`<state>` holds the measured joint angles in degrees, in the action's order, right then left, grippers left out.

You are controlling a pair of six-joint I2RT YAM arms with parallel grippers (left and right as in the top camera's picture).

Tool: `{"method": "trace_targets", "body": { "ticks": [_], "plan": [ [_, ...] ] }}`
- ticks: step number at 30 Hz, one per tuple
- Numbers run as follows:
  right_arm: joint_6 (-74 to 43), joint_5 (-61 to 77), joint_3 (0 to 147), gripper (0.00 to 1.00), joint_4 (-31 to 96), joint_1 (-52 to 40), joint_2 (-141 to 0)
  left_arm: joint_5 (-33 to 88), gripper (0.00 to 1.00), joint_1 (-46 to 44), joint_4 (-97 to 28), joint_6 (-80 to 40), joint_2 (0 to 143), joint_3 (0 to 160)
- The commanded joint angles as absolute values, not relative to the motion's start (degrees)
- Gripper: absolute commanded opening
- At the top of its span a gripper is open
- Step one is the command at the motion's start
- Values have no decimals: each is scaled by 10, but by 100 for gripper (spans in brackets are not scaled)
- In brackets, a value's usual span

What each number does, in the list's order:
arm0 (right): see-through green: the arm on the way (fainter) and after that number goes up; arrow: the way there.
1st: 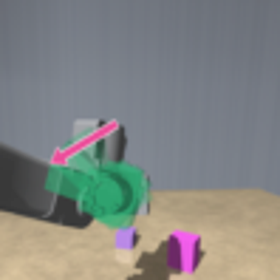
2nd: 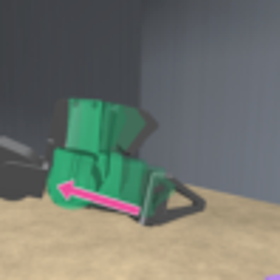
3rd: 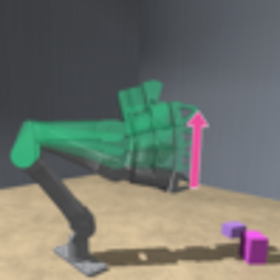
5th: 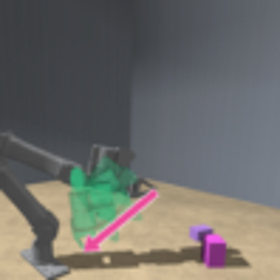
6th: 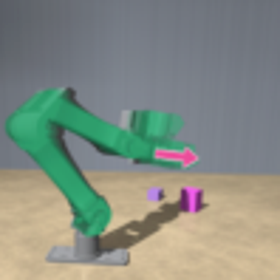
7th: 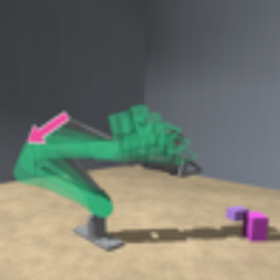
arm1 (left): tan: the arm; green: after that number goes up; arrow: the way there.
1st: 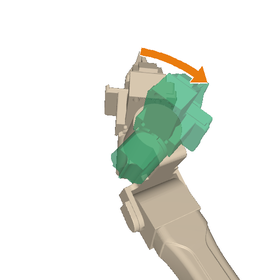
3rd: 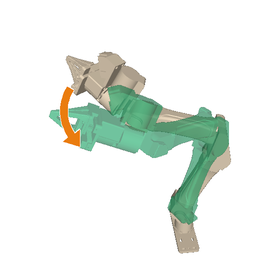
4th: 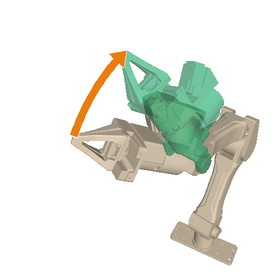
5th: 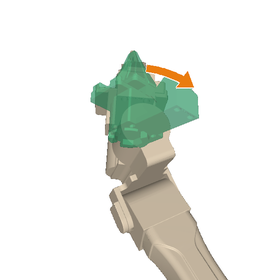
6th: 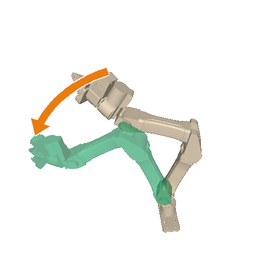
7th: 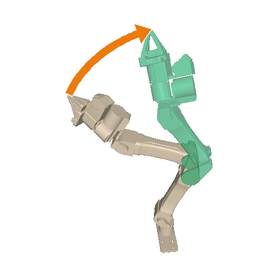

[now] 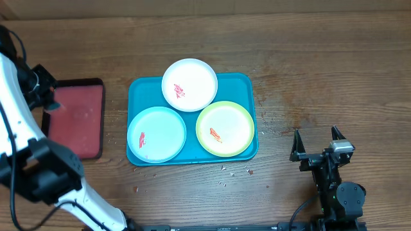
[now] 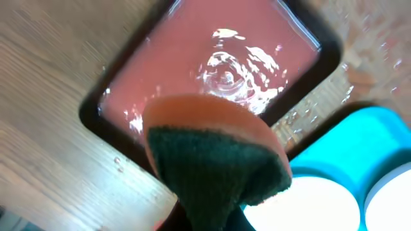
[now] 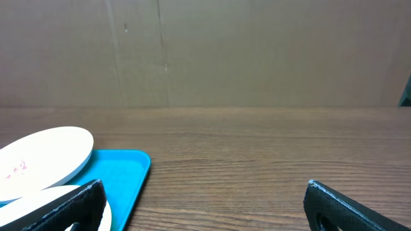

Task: Clean dirty plates on tray and stack at the side
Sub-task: 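Lift the sponge with the left gripper and carry it toward the plates, then lower the sponge onto the light blue plate with the left gripper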

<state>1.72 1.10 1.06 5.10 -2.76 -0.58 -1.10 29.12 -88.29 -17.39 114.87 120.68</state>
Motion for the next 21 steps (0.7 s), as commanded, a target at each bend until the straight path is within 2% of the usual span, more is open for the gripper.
{"method": "trace_targets", "body": {
  "ticks": [1, 3, 6, 12, 15, 18, 21],
  "plan": [
    [15, 11, 5, 100, 48, -30, -2, 11, 4, 292, -817, -119, 1148, 1051],
    [15, 11, 5, 100, 48, -30, -2, 8, 5, 293, -776, -118, 1169, 970],
    [15, 11, 5, 100, 48, -30, -2, 7, 4, 304, -784, -129, 1173, 980],
    [15, 11, 5, 100, 48, -30, -2, 21, 4, 314, -917, -168, 1133, 1183],
    [15, 11, 5, 100, 48, -30, -2, 98, 4, 305, -953, -149, 1073, 1247],
    [15, 11, 5, 100, 48, -30, -2, 180, 4, 277, -962, -96, 1011, 1247],
    [15, 11, 5, 100, 48, -30, -2, 176, 4, 197, -968, -73, 965, 1218]
  ]
}}
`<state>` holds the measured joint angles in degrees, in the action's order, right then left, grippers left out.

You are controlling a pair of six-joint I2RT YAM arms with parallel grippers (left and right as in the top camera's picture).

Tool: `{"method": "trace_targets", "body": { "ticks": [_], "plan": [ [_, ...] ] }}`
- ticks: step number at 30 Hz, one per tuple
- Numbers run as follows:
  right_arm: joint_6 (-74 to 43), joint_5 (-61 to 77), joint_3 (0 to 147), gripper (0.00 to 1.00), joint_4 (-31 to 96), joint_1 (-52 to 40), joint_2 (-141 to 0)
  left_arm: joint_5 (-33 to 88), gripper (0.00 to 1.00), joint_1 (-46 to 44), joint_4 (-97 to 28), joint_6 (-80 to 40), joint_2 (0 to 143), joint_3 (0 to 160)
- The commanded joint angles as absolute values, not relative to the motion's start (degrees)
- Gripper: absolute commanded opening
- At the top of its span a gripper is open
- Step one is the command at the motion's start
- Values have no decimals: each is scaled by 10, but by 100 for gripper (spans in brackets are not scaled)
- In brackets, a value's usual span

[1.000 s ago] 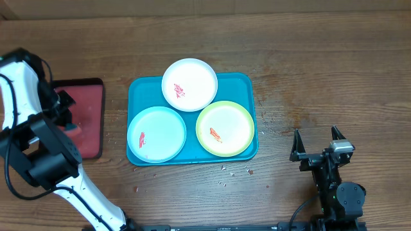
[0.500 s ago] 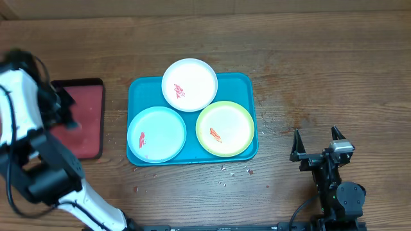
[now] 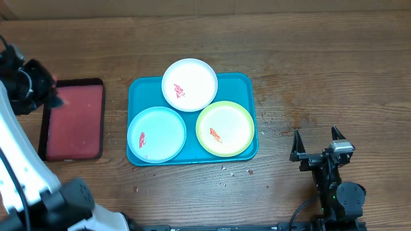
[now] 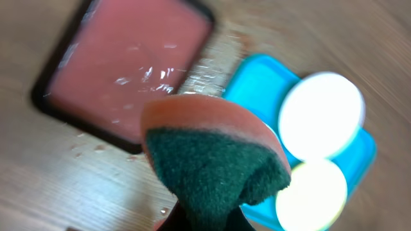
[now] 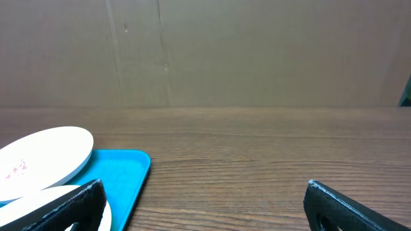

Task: Clean dirty plates on tray and stack at the side
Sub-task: 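Lower the sponge onto the light blue plate with the left gripper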

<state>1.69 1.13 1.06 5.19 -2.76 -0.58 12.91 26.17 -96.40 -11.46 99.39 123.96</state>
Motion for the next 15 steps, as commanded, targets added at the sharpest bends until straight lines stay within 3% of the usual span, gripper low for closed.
{"method": "trace_targets", "body": {
  "ticks": [1, 6, 9, 15],
  "plan": [
    [15, 11, 5, 100, 48, -30, -2, 176, 4, 165, -968, -73, 957, 1197],
    [15, 11, 5, 100, 48, -30, -2, 175, 4, 33, -933, -90, 952, 1040],
    [15, 11, 5, 100, 48, -30, -2, 165, 4, -45, -813, -140, 952, 890],
    [15, 11, 5, 100, 48, -30, -2, 57, 4, -104, -614, -257, 952, 700]
  ]
}}
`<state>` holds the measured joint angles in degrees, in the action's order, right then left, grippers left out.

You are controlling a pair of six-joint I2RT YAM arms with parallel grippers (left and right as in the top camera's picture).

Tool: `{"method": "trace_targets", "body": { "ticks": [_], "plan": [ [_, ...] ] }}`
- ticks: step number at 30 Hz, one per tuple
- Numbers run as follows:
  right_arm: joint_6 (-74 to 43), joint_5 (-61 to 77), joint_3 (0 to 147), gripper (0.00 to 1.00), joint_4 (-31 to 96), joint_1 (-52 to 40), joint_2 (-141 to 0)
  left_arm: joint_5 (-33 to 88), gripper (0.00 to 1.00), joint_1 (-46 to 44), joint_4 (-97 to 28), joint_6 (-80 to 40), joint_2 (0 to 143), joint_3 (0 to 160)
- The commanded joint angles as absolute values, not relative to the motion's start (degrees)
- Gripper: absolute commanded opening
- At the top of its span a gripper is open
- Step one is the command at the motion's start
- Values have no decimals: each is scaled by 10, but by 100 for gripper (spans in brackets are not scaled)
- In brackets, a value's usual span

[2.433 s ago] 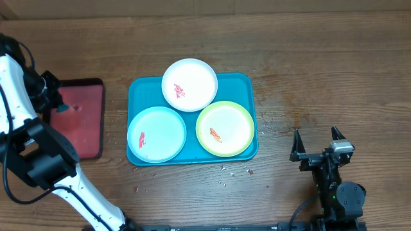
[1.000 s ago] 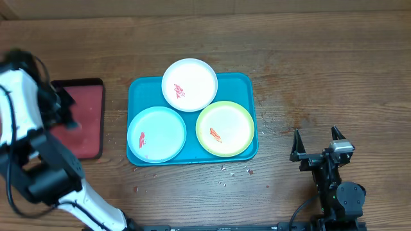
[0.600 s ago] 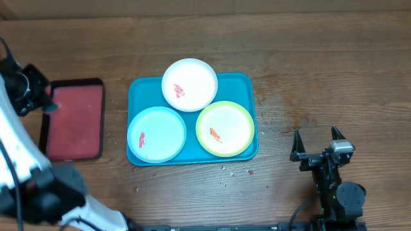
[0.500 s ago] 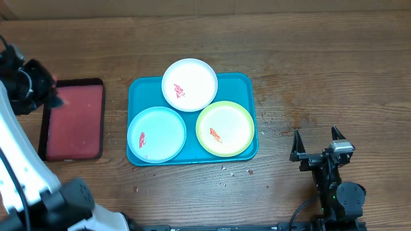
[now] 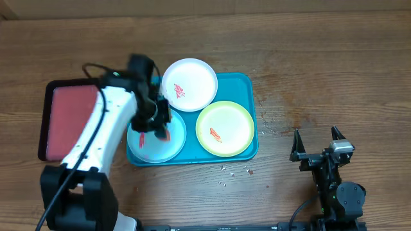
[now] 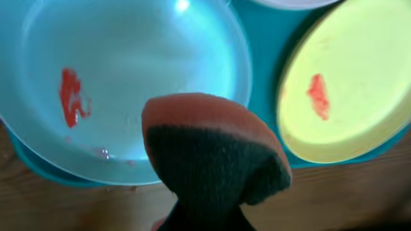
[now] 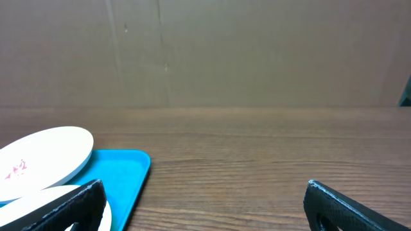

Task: Clean dirty plates on tray and stack at the side
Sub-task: 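Lower the sponge onto the light blue plate with the left gripper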

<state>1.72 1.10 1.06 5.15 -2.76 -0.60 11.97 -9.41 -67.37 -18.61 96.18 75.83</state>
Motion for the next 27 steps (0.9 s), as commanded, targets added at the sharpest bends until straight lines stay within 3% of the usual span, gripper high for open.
{"method": "trace_targets", "body": {
  "ticks": [1, 9, 10, 13, 27],
  "plan": [
    [15, 11, 5, 100, 48, -30, -2, 58, 4, -109, -581, -264, 952, 672],
    [15, 11, 5, 100, 48, -30, -2, 60, 6, -114, -407, -286, 952, 541],
    [15, 11, 5, 100, 48, -30, -2, 60, 10, -114, -401, -286, 952, 534],
    [15, 11, 5, 100, 48, -30, -2, 55, 47, -112, -406, -282, 951, 538],
    [15, 11, 5, 100, 48, -30, -2, 55, 45, -38, -728, -253, 884, 889]
  ]
}}
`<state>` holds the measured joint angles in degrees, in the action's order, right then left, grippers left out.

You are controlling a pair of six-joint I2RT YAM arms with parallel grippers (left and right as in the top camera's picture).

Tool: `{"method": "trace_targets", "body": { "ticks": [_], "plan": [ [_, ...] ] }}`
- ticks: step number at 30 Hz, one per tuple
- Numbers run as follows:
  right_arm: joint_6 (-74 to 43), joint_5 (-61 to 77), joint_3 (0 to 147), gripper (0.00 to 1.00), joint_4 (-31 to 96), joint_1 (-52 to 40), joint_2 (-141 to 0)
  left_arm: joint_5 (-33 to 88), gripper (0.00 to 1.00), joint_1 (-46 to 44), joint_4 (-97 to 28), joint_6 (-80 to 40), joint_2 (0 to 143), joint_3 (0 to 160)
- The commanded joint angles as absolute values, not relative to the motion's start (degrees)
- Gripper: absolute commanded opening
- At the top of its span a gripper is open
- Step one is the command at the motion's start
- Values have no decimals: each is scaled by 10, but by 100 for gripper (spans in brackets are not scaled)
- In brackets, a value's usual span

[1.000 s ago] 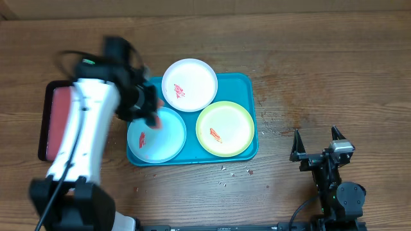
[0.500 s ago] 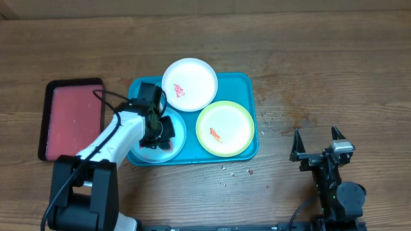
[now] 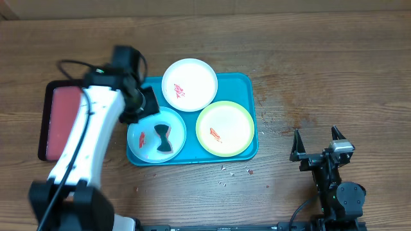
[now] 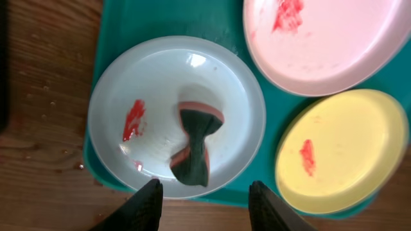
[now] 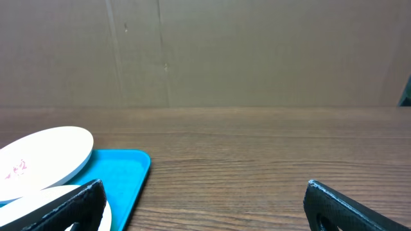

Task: Clean dirty plates on tray and stack at the side
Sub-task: 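Lower the sponge onto the light blue plate with the left gripper, then reach the right gripper to the light blue plate rim and grasp it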

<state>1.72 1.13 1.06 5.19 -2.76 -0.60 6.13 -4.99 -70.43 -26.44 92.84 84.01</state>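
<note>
On the blue tray (image 3: pixel 247 86) sit three plates, each with a red smear: a light blue plate (image 3: pixel 142 125) at front left, a white plate (image 3: pixel 189 85) at the back, and a green plate (image 3: pixel 225 128) at front right. An orange-and-green sponge (image 3: pixel 163 138) lies crumpled on the light blue plate (image 4: pixel 154 83), beside its smear. My left gripper (image 4: pixel 205 199) hangs open above that sponge (image 4: pixel 194 151), holding nothing. In the overhead view the left gripper (image 3: pixel 142 106) is over the plate's back-left rim. My right gripper (image 3: pixel 316 142) rests open on the table, right of the tray.
A black-rimmed dish of reddish water (image 3: pixel 64 122) lies left of the tray. Small crumbs (image 3: pixel 225 170) dot the wood in front of the tray. The right wrist view shows the tray's corner (image 5: pixel 122 170) and a brown wall behind.
The left gripper was shut on the sponge just over the light blue plate. Now it is open and higher, and the sponge lies on that plate. The right arm has not moved.
The left gripper held the sponge low over the dish of reddish water, then higher beside that dish. Then it held the sponge over the light blue plate on the tray. Now the sponge lies let go on that plate. The right gripper stayed open in place.
</note>
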Motion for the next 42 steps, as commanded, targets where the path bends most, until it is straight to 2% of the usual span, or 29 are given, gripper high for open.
{"method": "trace_targets", "body": {
  "ticks": [1, 2, 4, 6, 9, 11, 12, 14, 16, 18, 19, 20, 21, 22, 23, 24, 25, 26, 27, 29, 31, 32, 34, 35, 38, 39, 40, 41, 42],
  "plan": [
    [15, 11, 5, 100, 48, -30, -2, 50, 48, -35, -735, -253, 873, 892],
    [15, 11, 5, 100, 48, -30, -2, 38, 63, -33, -743, -253, 865, 891],
    [15, 11, 5, 100, 46, -30, -2, -4, 98, -33, -772, -253, 861, 891],
    [-17, 72, 5, 100, -26, -31, -2, -31, 100, -33, -812, -253, 865, 889],
    [-175, 322, 5, 100, -98, -32, -2, -32, 100, -33, -834, -253, 867, 877],
    [-244, 413, 5, 100, -194, -32, -2, -32, 100, -34, -834, -253, 868, 866],
    [-267, 425, 5, 100, -255, -32, -2, -32, 100, -34, -834, -253, 868, 863],
    [-303, 410, 9, 100, -465, -32, -2, -31, 100, -34, -834, -253, 868, 860],
    [-303, 317, 49, 100, -544, -32, -2, -31, 100, -34, -837, -253, 868, 860],
    [-295, 264, 106, 100, -483, -32, -2, -29, 100, -34, -838, -253, 868, 860],
    [-241, 251, 187, 100, -358, -32, -12, -30, 100, -34, -839, -253, 868, 860],
    [-207, 251, 227, 100, -290, -32, -21, -29, 100, -34, -839, -253, 868, 860],
    [-158, 251, 299, 100, -164, -32, -46, -30, 100, -34, -840, -253, 868, 860],
    [-82, 251, 414, 100, 28, -32, -105, -29, 100, -34, -840, -253, 868, 860],
    [-44, 251, 485, 100, 140, -32, -151, -30, 100, -34, -840, -253, 868, 860],
    [-4, 251, 601, 100, 315, -32, -242, -29, 100, -34, -839, -253, 868, 860],
    [1, 260, 686, 100, 428, -32, -315, -29, 100, -34, -840, -253, 868, 860],
    [1, 276, 726, 100, 474, -33, -352, -29, 100, -34, -840, -253, 868, 860],
    [0, 309, 768, 100, 516, -32, -393, -29, 100, -34, -840, -253, 868, 860],
    [-34, 467, 852, 100, 595, -32, -491, -27, 100, -34, -840, -253, 868, 860],
    [-59, 590, 877, 100, 595, -32, -553, -17, 100, -34, -840, -253, 868, 860],
    [-69, 634, 876, 97, 576, -33, -573, -14, 100, -34, -840, -253, 868, 860],
    [-96, 643, 877, 63, 554, -48, -624, -14, 100, -34, -840, -253, 868, 860],
    [-118, 560, 877, 54, 563, -67, -642, -14, 100, -34, -840, -253, 868, 860],
    [-209, 218, 876, 54, 607, -176, -704, -14, 100, -34, -839, -253, 868, 860],
    [-227, 174, 876, 55, 615, -206, -725, -14, 100, -34, -838, -253, 868, 860],
    [-243, 150, 875, 63, 616, -235, -748, -14, 100, -34, -837, -253, 868, 860],
    [-270, 145, 874, 76, 606, -278, -793, -14, 100, -34, -837, -253, 868, 860],
    [-277, 146, 874, 76, 601, -290, -808, -14, 100, -34, -837, -253, 868, 860]
  ]
}}
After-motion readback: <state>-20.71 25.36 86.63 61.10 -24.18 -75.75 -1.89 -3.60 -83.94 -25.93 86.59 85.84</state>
